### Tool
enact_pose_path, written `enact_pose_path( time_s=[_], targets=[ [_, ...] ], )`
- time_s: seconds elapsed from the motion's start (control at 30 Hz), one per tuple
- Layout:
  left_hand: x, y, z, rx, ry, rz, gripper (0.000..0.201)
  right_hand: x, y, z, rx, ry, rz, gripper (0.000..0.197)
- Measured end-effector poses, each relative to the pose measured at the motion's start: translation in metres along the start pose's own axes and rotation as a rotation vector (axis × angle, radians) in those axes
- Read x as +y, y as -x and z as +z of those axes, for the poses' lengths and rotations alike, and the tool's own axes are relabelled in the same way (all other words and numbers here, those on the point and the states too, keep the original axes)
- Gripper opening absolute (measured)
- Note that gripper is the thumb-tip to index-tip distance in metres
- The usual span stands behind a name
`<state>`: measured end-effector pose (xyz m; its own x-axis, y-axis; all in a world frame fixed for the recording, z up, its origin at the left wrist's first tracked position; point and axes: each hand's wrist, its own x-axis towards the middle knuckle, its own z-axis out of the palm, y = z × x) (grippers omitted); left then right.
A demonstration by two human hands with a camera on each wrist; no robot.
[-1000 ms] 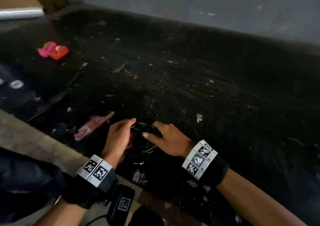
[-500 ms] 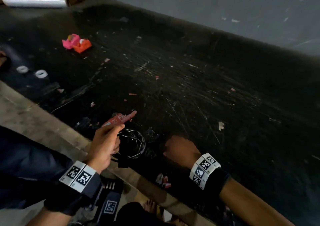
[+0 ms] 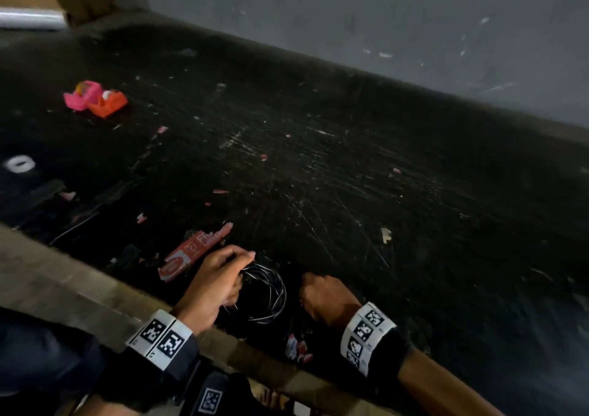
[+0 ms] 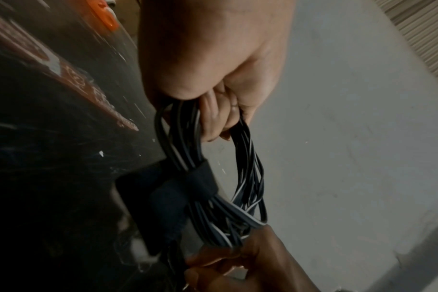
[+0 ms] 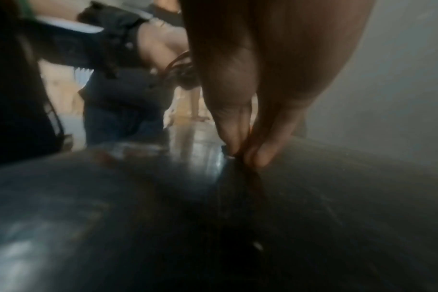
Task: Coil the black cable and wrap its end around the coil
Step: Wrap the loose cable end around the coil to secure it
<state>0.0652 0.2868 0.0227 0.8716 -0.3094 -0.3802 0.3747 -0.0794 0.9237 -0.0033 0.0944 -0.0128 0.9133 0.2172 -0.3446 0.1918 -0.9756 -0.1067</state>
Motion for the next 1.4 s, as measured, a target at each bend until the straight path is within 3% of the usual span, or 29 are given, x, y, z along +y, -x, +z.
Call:
enact_pose_path(
  time_s=[0.1,0.17,0.23,0.3,0.37,0.43,0.5,0.63,0.73,0.8,0.87,0.97,1.13,1.4],
  targets=[
    [0.002,-0.003,0.003,-0.049,-0.015,0.001,0.014,-0.008,0.008,0.000,0.007,0.093,-0.066,0.008],
    [0.004,-0.005,0.005,-0.087,-0.029,0.003,0.013,-0.003,0.005,0.005,0.120,0.020,-0.077,0.011],
    [0.008,-0.004,0.010,-0.125,-0.059,0.006,0.017,0.001,0.004,0.000,0.200,-0.228,0.021,0.011],
    [0.012,-0.004,0.016,-0.159,-0.114,0.012,0.025,0.008,0.007,-0.007,0.238,-0.492,0.215,0.013],
    [0.016,-0.004,0.025,-0.189,-0.213,0.043,0.031,0.013,0.013,-0.022,0.376,-0.798,0.355,0.008],
    [0.020,-0.003,0.035,-0.241,-0.336,0.114,0.031,0.014,0.025,-0.041,0.505,-1.087,0.428,0.019],
    [0.025,-0.002,0.046,-0.335,-0.367,0.160,0.030,0.012,0.037,-0.061,0.536,-1.248,0.406,0.021],
    [0.034,0.003,0.070,-0.436,-0.426,0.247,0.034,0.007,0.057,-0.085,0.599,-1.139,0.299,0.016],
    [0.040,0.008,0.080,-0.415,-0.416,0.269,0.022,0.003,0.067,-0.091,0.691,-0.952,0.258,0.009],
    [0.041,0.006,0.081,-0.417,-0.390,0.239,0.040,0.004,0.074,-0.093,0.730,-0.840,0.224,0.009],
    [0.041,0.003,0.084,-0.423,-0.373,0.264,0.049,0.005,0.080,-0.097,0.714,-0.706,0.201,0.007],
    [0.047,0.004,0.090,-0.398,-0.333,0.344,0.025,0.006,0.089,-0.102,0.679,-0.522,0.176,0.013],
    [0.058,0.008,0.100,-0.437,-0.372,0.471,0.033,0.006,0.095,-0.108,0.678,-0.317,0.183,0.015],
    [0.078,-0.001,0.104,-0.530,-0.486,0.618,0.035,0.023,0.087,-0.118,0.842,-0.482,0.299,0.012]
  ],
)
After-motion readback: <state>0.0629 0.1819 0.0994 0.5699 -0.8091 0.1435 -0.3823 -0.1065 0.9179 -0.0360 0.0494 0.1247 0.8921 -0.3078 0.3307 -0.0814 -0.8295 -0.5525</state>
